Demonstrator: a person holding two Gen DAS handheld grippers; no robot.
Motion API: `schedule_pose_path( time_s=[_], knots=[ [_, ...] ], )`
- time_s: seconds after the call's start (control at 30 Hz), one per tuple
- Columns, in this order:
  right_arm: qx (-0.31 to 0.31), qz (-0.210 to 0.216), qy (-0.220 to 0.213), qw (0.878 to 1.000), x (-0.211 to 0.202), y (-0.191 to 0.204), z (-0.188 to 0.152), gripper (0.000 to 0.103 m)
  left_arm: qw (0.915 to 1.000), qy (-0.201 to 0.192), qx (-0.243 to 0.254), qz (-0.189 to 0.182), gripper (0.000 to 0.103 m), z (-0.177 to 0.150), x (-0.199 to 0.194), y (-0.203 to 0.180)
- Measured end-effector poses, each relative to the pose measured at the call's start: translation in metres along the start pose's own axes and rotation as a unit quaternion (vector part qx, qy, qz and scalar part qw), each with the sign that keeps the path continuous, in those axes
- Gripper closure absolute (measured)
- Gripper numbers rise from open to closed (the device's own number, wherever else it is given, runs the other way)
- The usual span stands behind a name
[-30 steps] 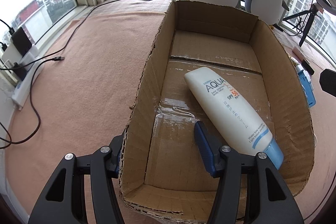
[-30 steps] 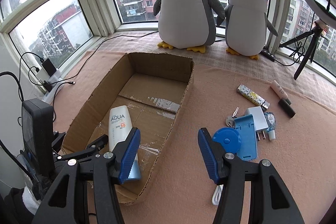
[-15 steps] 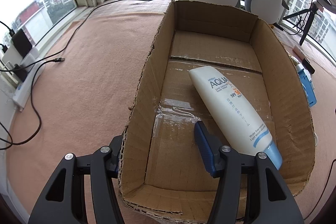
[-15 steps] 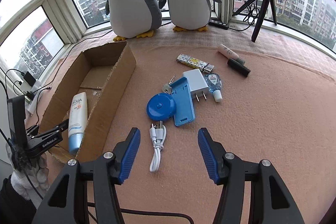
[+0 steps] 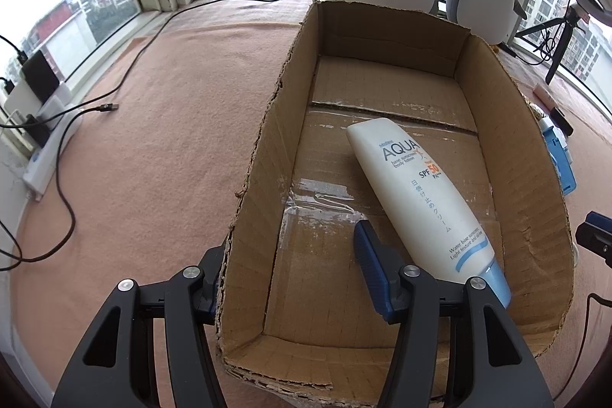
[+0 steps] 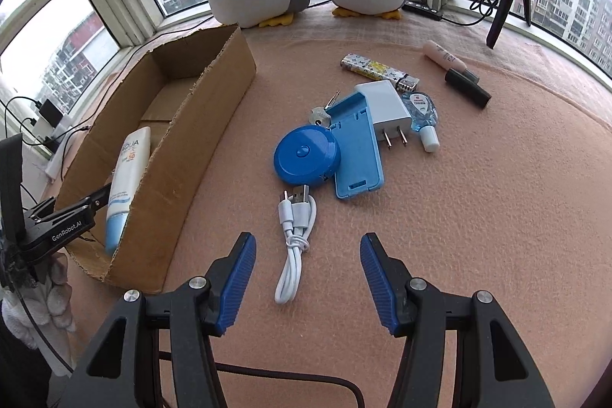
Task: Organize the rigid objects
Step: 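Open the right gripper to drop the tube into the box, then grasp the white USB cable with the right gripper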
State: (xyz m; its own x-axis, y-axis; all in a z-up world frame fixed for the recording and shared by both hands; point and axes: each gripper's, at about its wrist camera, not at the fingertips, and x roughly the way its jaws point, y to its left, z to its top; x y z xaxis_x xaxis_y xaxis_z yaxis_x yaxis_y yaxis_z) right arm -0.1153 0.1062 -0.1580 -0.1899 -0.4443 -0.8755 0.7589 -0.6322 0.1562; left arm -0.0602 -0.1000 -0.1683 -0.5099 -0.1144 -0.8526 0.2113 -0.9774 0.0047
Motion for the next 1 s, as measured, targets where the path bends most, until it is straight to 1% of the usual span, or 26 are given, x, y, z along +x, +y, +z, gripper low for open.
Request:
schedule_pose_path(
  time_s=[0.13,0.2,0.37,0.43,0.47,0.57,0.63,0.67,0.7,0.77,1.0],
  knots=[
    [-0.006,-0.004,0.001,1.0,0.012,0.003,0.0,0.053,1.0,0.0,-0.002,0.0,0.046,0.0,0.0,-0.001],
    [-0.012,-0.01,-0.001,1.0,0.017,0.005,-0.001,0.056,1.0,-0.001,-0.003,-0.001,0.046,-0.001,0.0,-0.001],
    [-0.021,-0.021,-0.021,0.999,0.024,0.012,-0.009,0.058,1.0,-0.001,-0.005,-0.002,0.046,-0.001,0.0,-0.002],
    [-0.025,-0.033,-0.035,0.999,0.025,0.015,-0.01,0.06,1.0,-0.001,-0.006,-0.002,0.046,-0.001,0.0,-0.002],
    [-0.027,-0.038,-0.04,0.998,0.026,0.017,-0.01,0.061,1.0,-0.001,-0.006,-0.003,0.046,-0.001,0.0,-0.002],
    [-0.034,-0.052,-0.056,0.996,0.027,0.021,-0.013,0.07,1.0,-0.001,-0.006,-0.005,0.046,0.0,0.0,-0.002],
    [-0.048,-0.062,-0.069,0.995,0.026,0.025,-0.018,0.074,1.0,-0.001,-0.007,-0.005,0.044,0.0,0.001,-0.001],
    [-0.053,-0.06,-0.073,0.994,0.026,0.026,-0.02,0.081,0.9999,-0.001,-0.008,-0.007,0.044,0.0,0.001,0.0],
    [-0.058,-0.058,-0.076,0.994,0.026,0.027,-0.02,0.083,0.9999,-0.001,-0.01,-0.008,0.044,0.0,0.002,0.0],
    [-0.058,-0.058,-0.077,0.994,0.026,0.027,-0.02,0.083,0.9999,-0.002,-0.01,-0.008,0.044,0.0,0.001,0.0],
    [-0.041,-0.038,-0.074,0.996,0.02,0.021,-0.015,0.084,0.9999,-0.003,-0.011,-0.009,0.044,0.0,0.001,-0.001]
  ],
)
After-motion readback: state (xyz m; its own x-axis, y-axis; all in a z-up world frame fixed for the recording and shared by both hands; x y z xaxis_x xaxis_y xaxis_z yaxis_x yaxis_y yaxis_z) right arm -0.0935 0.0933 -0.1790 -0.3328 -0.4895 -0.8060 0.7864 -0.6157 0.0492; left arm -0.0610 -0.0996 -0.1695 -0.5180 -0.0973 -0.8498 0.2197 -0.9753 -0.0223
